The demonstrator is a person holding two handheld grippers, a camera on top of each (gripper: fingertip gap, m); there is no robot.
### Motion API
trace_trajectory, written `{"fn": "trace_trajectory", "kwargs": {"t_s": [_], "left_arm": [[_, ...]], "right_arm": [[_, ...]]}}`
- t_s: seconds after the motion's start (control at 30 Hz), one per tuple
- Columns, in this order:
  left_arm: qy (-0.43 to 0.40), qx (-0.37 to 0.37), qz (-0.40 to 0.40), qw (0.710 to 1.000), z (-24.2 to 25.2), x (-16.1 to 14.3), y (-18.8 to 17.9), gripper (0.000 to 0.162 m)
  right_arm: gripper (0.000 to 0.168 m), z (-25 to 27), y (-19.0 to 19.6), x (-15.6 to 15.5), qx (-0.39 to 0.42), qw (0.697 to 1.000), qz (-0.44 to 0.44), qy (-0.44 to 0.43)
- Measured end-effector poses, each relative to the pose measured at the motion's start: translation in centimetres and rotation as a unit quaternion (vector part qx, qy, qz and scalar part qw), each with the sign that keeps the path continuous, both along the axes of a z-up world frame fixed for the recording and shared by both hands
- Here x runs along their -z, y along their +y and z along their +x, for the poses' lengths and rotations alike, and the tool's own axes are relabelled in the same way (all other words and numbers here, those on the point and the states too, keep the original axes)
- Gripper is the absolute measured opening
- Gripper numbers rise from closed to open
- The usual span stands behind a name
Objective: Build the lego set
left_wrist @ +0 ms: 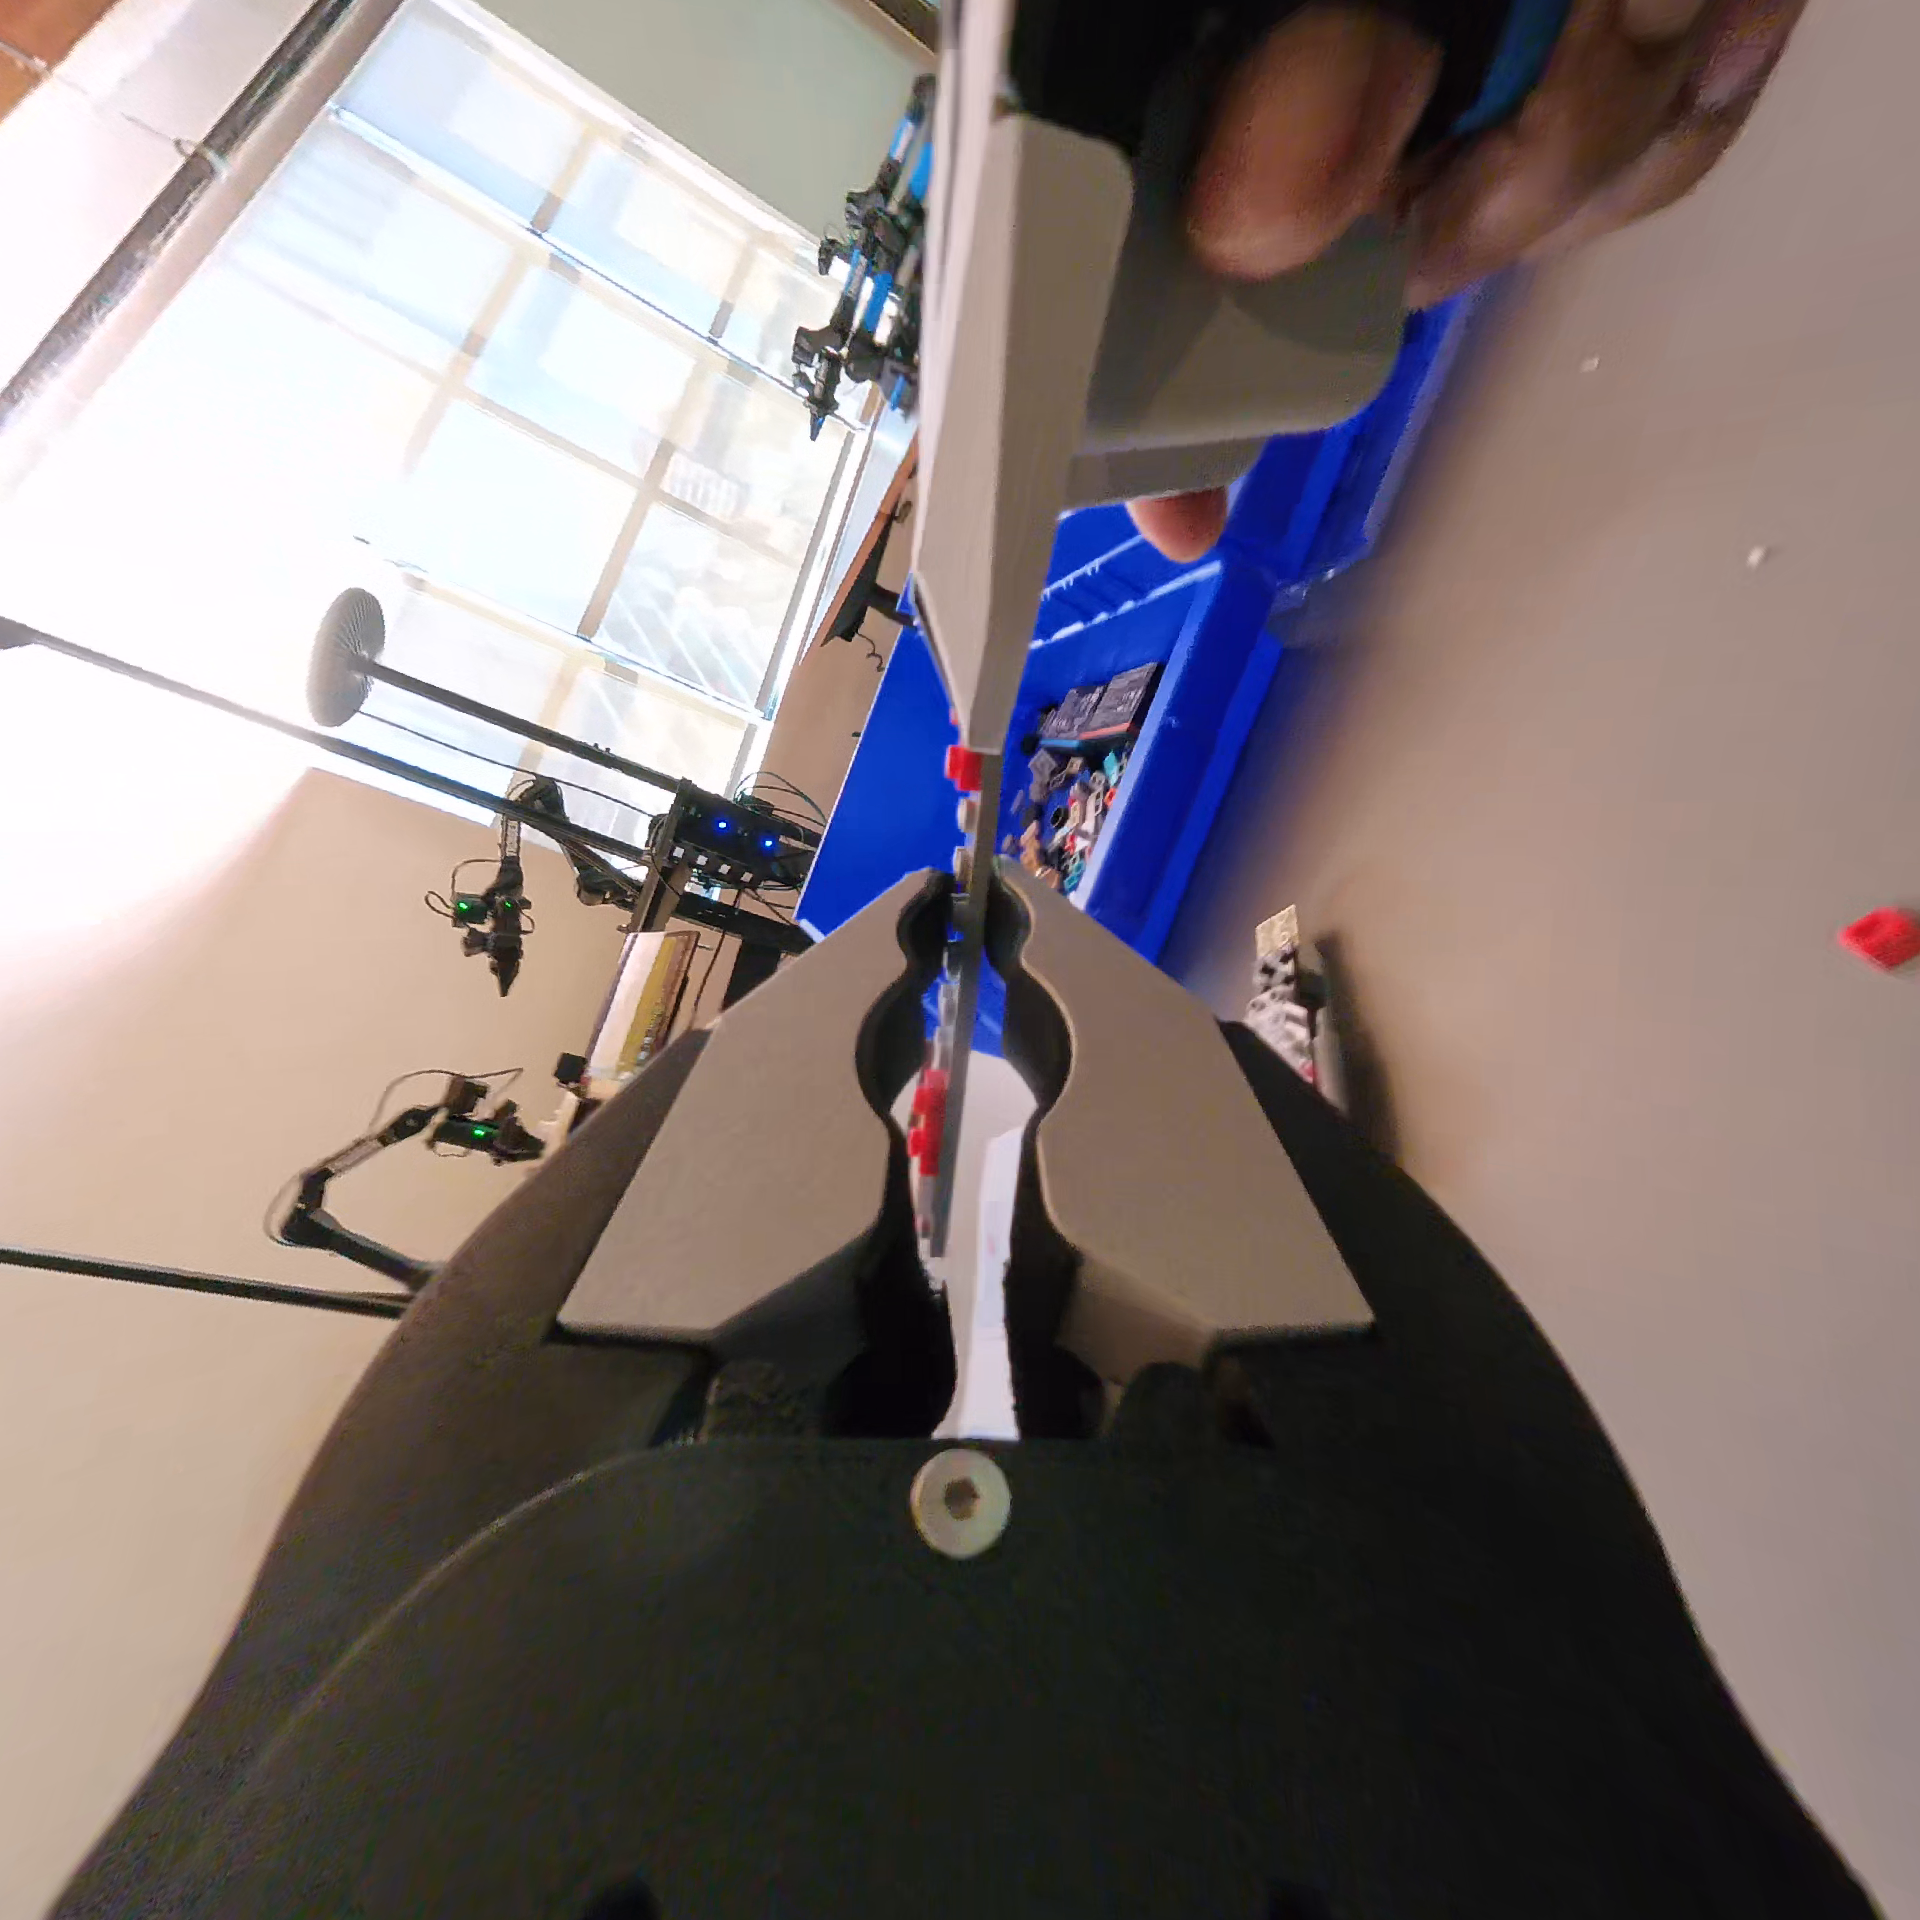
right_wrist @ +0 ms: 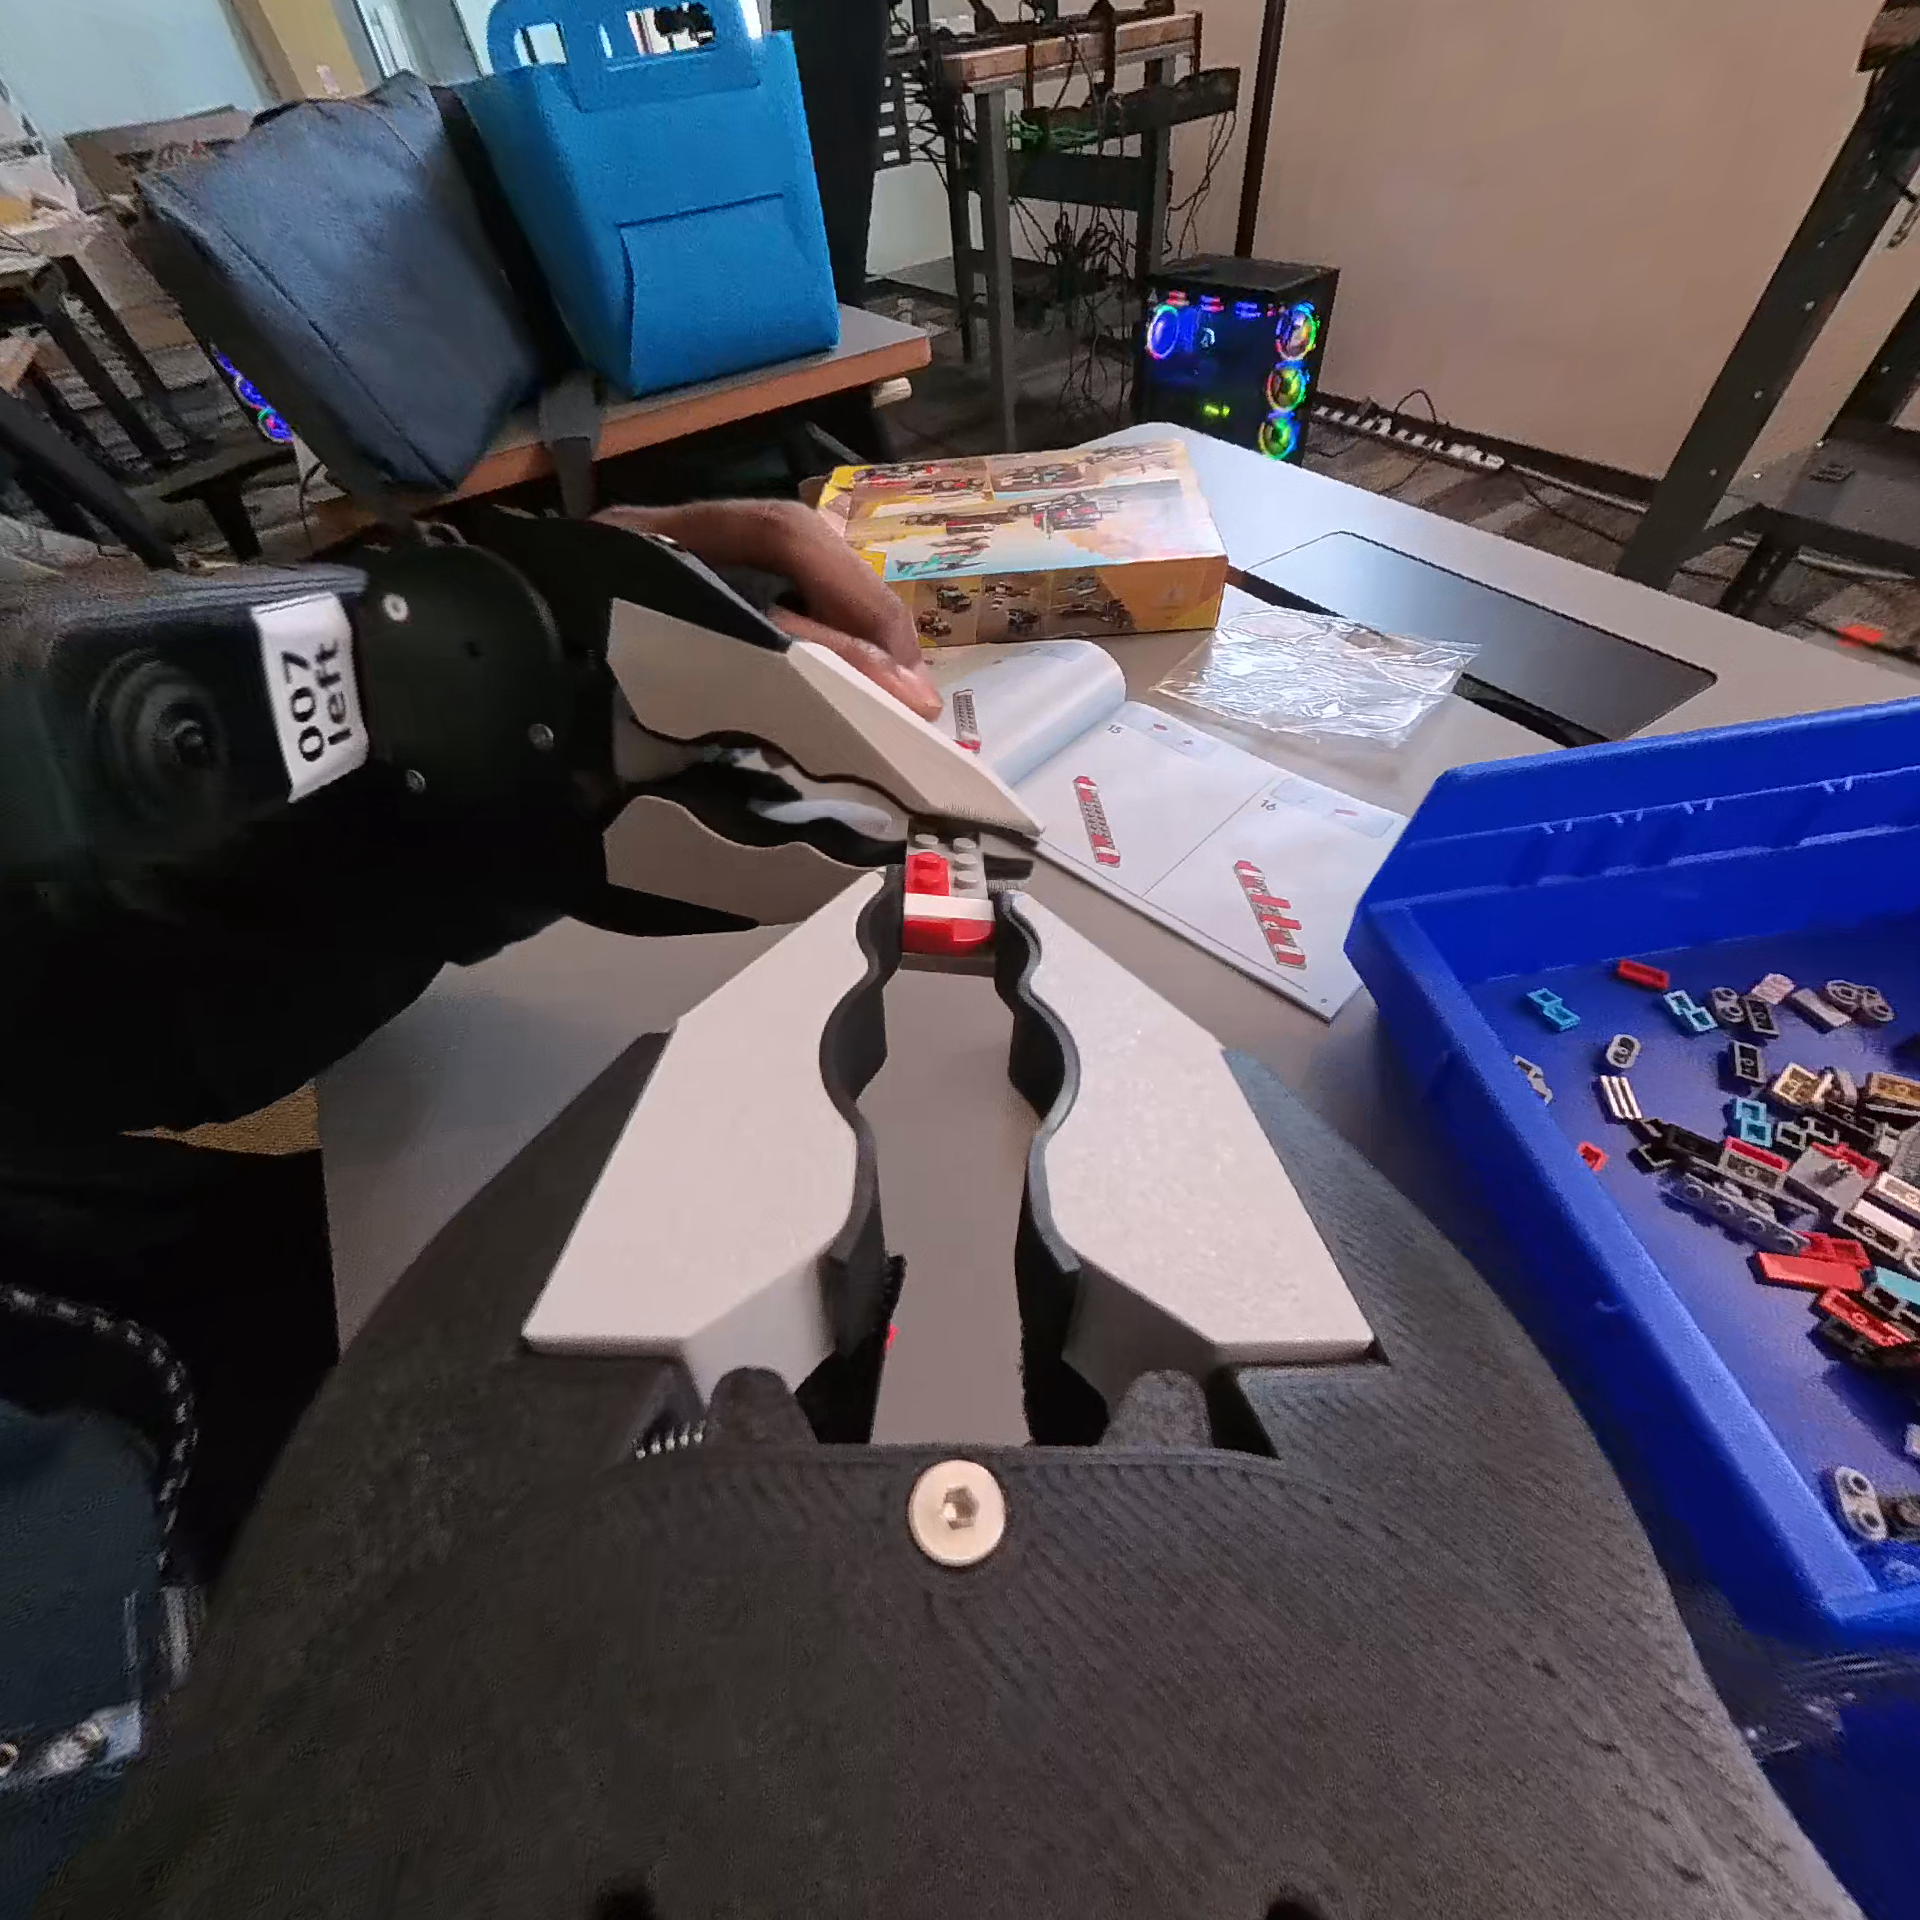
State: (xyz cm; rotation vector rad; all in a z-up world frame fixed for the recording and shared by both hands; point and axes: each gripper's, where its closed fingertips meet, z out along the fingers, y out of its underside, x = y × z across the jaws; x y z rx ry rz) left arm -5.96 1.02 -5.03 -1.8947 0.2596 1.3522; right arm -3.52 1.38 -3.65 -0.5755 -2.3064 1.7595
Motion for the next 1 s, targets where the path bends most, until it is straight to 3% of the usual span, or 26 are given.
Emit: {"fn": "trace_trajectory", "kwargs": {"t_s": [0.03,0.17,0.23,0.27,0.33,0.4,0.47,0.5,0.57,0.8,1.0], "left_arm": [[-0.014,0.0,0.023,1.0,0.2,0.1,0.1,0.009],[-0.109,-0.022,0.15,0.982,0.9,0.7,-0.7,0.045],[-0.175,-0.016,0.251,0.952,2.1,0.4,-1.3,0.06],[-0.219,-0.006,0.318,0.922,2.8,0.0,-1.7,0.065],[-0.323,0.015,0.463,0.825,3.6,-0.7,-2.8,0.069],[-0.43,0.028,0.583,0.689,3.7,-0.1,-4.0,0.07],[-0.506,0.046,0.647,0.569,4.1,1.2,-4.1,0.069],[-0.53,0.051,0.658,0.533,4.4,1.9,-3.8,0.07],[-0.555,0.059,0.661,0.501,5.1,2.8,-2.8,0.069],[-0.57,0.112,0.681,0.446,6.2,1.7,-0.8,0.042],[-0.574,0.124,0.693,0.419,6.4,1.7,-1.3,0.034]], "right_arm": [[0.016,0.2,0.1,0.1,-0.001,1.0,-0.003,0.003],[0.016,0.6,1.6,1.2,0.012,1.0,-0.012,0.013],[0.016,1.1,2.4,1.5,0.013,0.999,-0.029,0.019],[0.016,1.5,2.8,1.6,0.007,0.999,-0.041,0.025],[0.016,2.4,3.3,1.6,-0.003,0.997,-0.062,0.042],[0.016,3.0,3.7,1.7,-0.005,0.995,-0.079,0.056],[0.016,3.6,3.7,1.5,-0.006,0.993,-0.1,0.067],[0.016,3.9,3.6,1.4,-0.009,0.991,-0.109,0.072],[0.017,4.4,3.2,1.1,-0.015,0.989,-0.124,0.081],[0.016,5.0,2.0,1.5,-0.03,0.988,-0.12,0.087],[0.017,5.6,2.4,2.5,-0.041,0.988,-0.107,0.101]]}}
